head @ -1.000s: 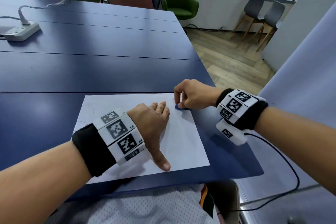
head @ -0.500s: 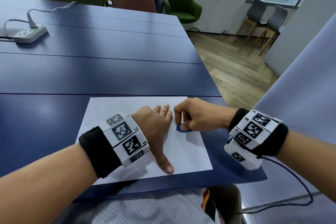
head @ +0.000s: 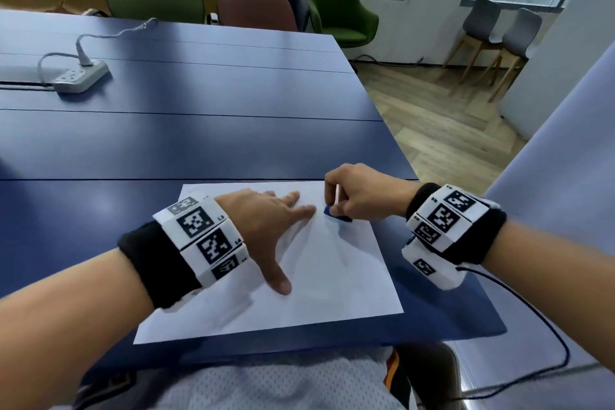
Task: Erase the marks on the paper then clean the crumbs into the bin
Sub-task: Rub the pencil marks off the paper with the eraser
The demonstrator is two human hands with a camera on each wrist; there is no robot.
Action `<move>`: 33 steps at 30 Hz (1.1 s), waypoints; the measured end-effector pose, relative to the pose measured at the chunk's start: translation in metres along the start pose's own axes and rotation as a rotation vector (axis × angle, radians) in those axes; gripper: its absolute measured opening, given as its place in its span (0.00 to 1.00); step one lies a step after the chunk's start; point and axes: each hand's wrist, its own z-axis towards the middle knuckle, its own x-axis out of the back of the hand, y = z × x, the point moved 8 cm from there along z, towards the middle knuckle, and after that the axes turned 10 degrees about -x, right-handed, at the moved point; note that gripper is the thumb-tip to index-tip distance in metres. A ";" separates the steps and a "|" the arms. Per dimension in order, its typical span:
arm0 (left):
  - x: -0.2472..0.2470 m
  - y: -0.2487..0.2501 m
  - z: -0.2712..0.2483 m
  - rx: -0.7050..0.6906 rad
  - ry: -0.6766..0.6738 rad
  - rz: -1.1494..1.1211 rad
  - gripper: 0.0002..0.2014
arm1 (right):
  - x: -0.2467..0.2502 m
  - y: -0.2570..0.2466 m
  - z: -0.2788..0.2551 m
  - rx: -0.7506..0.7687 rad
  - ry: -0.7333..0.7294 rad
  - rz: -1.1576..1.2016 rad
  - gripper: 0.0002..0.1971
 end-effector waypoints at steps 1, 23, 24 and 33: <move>0.000 -0.002 0.000 0.008 0.006 -0.003 0.68 | -0.001 -0.002 0.001 -0.005 0.018 0.000 0.04; -0.006 -0.006 0.000 0.021 0.039 -0.023 0.71 | -0.031 -0.031 -0.033 0.135 -0.031 -0.025 0.02; -0.005 -0.006 -0.001 0.022 0.036 -0.025 0.71 | -0.036 -0.032 -0.036 0.135 -0.086 -0.021 0.03; -0.001 -0.013 -0.012 0.090 0.051 -0.069 0.68 | 0.054 0.007 0.010 -0.019 0.266 0.166 0.04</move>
